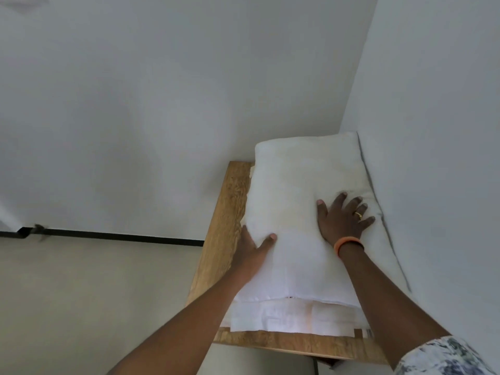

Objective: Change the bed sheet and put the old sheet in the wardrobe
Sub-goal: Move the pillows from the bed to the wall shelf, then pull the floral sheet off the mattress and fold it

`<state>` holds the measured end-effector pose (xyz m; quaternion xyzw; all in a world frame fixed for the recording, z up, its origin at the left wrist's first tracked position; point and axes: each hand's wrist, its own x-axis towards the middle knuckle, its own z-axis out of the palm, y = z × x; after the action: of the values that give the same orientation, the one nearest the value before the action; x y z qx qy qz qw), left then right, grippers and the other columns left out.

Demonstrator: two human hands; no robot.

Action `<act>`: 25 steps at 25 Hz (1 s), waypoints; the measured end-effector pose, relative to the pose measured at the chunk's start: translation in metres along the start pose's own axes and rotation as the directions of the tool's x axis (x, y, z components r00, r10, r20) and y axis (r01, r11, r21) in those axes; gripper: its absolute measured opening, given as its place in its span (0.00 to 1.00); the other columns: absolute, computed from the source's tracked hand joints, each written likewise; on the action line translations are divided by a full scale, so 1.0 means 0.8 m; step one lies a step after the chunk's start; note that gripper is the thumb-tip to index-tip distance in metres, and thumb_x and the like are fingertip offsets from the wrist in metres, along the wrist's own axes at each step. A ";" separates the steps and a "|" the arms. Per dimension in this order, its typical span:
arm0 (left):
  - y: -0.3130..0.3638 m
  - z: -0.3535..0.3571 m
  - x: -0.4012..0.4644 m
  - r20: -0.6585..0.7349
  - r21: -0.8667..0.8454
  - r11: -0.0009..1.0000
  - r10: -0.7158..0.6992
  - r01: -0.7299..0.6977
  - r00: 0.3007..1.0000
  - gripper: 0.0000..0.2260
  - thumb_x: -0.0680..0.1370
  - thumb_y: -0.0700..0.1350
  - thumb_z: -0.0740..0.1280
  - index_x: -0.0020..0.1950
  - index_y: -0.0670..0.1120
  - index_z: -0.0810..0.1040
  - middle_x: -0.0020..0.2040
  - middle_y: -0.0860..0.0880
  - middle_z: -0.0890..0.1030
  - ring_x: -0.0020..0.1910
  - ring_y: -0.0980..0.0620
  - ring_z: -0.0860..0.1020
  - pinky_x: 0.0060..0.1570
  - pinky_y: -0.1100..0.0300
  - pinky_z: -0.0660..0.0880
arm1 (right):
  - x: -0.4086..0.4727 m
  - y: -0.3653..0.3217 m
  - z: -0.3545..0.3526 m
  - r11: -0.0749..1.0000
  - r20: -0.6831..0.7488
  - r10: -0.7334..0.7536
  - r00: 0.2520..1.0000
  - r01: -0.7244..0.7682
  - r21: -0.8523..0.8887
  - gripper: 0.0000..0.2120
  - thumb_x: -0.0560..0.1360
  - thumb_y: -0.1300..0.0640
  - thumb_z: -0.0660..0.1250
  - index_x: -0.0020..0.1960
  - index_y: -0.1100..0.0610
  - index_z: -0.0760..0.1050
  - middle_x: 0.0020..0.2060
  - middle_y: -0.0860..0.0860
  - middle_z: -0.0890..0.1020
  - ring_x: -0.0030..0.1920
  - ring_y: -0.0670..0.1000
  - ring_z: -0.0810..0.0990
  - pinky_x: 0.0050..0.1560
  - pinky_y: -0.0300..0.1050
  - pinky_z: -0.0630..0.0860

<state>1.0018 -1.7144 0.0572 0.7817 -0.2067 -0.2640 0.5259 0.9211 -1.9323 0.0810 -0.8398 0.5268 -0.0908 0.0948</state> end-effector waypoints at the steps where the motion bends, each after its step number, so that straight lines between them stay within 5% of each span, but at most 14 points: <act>1: 0.002 -0.010 -0.013 0.021 -0.013 1.000 0.012 -0.011 1.000 0.41 0.70 0.69 0.68 0.77 0.55 0.55 0.72 0.55 0.70 0.69 0.51 0.71 0.67 0.51 0.71 | -0.018 -0.015 0.001 0.999 0.023 -0.031 0.999 0.031 0.008 0.38 0.79 0.34 0.44 0.79 0.60 0.49 0.76 0.67 0.50 0.76 0.68 0.49 0.71 0.72 0.46; 4: -0.005 -0.041 -0.052 0.071 -0.015 1.000 0.016 -0.015 0.997 0.27 0.77 0.56 0.69 0.73 0.52 0.65 0.64 0.55 0.76 0.62 0.53 0.76 0.55 0.62 0.75 | -0.082 -0.069 0.003 0.983 0.046 -0.180 0.983 0.182 -0.038 0.39 0.78 0.34 0.45 0.78 0.60 0.51 0.76 0.67 0.50 0.76 0.68 0.50 0.70 0.74 0.47; 6: -0.020 -0.074 -0.093 0.017 0.043 0.999 -0.015 0.014 1.000 0.23 0.79 0.52 0.68 0.72 0.48 0.68 0.65 0.51 0.76 0.61 0.51 0.76 0.56 0.60 0.75 | -0.141 -0.112 0.009 0.929 0.096 -0.344 0.934 0.353 -0.108 0.38 0.78 0.34 0.45 0.78 0.59 0.52 0.77 0.65 0.50 0.76 0.67 0.49 0.69 0.74 0.45; 9: -0.065 -0.145 -0.167 -0.148 0.113 0.991 -0.054 0.071 0.988 0.23 0.79 0.49 0.68 0.72 0.45 0.68 0.65 0.47 0.75 0.63 0.48 0.75 0.61 0.55 0.73 | -0.253 -0.181 0.030 0.838 0.222 -0.520 0.825 0.543 -0.054 0.31 0.79 0.36 0.49 0.73 0.56 0.63 0.76 0.62 0.56 0.76 0.66 0.52 0.69 0.73 0.44; 13: -0.131 -0.271 -0.294 -0.452 0.021 0.987 -0.135 0.162 0.882 0.21 0.79 0.46 0.68 0.70 0.45 0.70 0.63 0.47 0.76 0.59 0.49 0.76 0.60 0.56 0.73 | -0.429 -0.273 0.059 0.750 0.357 -0.656 0.665 0.630 0.204 0.25 0.79 0.37 0.53 0.63 0.55 0.70 0.65 0.57 0.71 0.69 0.62 0.67 0.66 0.68 0.59; 16: -0.196 -0.365 -0.418 -0.641 -0.088 0.971 -0.227 0.224 0.734 0.19 0.79 0.46 0.67 0.70 0.45 0.71 0.61 0.48 0.77 0.58 0.51 0.76 0.56 0.61 0.70 | -0.583 -0.339 0.072 0.580 0.362 -0.805 0.469 0.749 0.319 0.22 0.79 0.40 0.57 0.63 0.55 0.71 0.62 0.54 0.75 0.63 0.58 0.73 0.62 0.61 0.64; 19: -0.264 -0.436 -0.551 -0.785 -0.254 0.931 -0.357 0.262 0.507 0.17 0.79 0.45 0.67 0.67 0.44 0.73 0.58 0.47 0.79 0.55 0.49 0.77 0.54 0.60 0.71 | -0.734 -0.389 0.083 0.421 0.395 -0.883 0.253 0.798 0.431 0.19 0.79 0.43 0.59 0.62 0.55 0.72 0.60 0.53 0.77 0.62 0.57 0.74 0.61 0.56 0.66; 25: -0.377 -0.504 -0.844 -0.810 -0.564 0.800 -0.584 0.204 0.051 0.07 0.78 0.42 0.66 0.55 0.47 0.73 0.47 0.45 0.76 0.41 0.47 0.75 0.41 0.56 0.72 | -1.037 -0.453 0.117 0.124 0.493 -0.842 -0.218 0.812 0.571 0.14 0.76 0.45 0.64 0.48 0.55 0.78 0.49 0.54 0.81 0.53 0.58 0.79 0.59 0.56 0.73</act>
<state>0.7461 -0.9124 0.0320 0.6988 0.4418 0.1285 0.5478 0.9032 -1.0234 0.0395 -0.9091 -0.2673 0.2188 0.2328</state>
